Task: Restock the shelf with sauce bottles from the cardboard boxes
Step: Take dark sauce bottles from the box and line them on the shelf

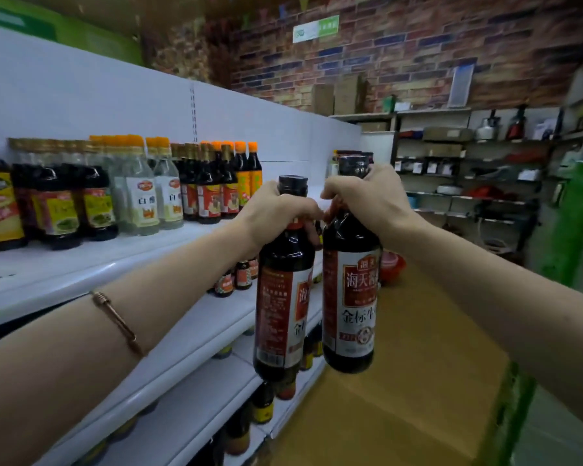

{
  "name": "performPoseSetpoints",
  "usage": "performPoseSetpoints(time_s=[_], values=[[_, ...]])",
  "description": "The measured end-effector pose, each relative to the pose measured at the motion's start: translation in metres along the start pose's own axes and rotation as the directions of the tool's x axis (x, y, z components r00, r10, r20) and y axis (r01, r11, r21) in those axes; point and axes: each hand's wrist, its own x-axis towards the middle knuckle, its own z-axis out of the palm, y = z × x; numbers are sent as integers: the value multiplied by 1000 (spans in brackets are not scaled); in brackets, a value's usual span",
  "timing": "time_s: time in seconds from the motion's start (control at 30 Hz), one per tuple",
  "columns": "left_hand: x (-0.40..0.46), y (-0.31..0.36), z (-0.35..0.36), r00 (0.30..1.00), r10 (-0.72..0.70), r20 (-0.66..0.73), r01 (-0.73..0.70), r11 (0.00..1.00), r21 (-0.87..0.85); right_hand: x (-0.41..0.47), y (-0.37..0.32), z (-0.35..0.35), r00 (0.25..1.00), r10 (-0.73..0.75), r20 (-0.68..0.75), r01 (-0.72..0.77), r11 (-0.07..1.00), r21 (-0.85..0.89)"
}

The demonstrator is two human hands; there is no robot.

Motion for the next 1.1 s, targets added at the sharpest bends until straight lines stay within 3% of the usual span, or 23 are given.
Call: performPoseSetpoints(time_s=[0.33, 0.73, 1.1], values=[[167, -56, 18, 999, 36, 31, -35, 999, -29, 142, 86, -23, 999, -8, -33, 6, 998, -60], [361, -140, 34, 1000, 29, 1, -29, 1000, -5, 318, 215, -33, 999, 16, -30, -16, 1000, 25], [551, -218, 36, 967, -31, -252, 57, 994, 98, 519, 338, -26, 983, -52, 176, 21, 985, 172]])
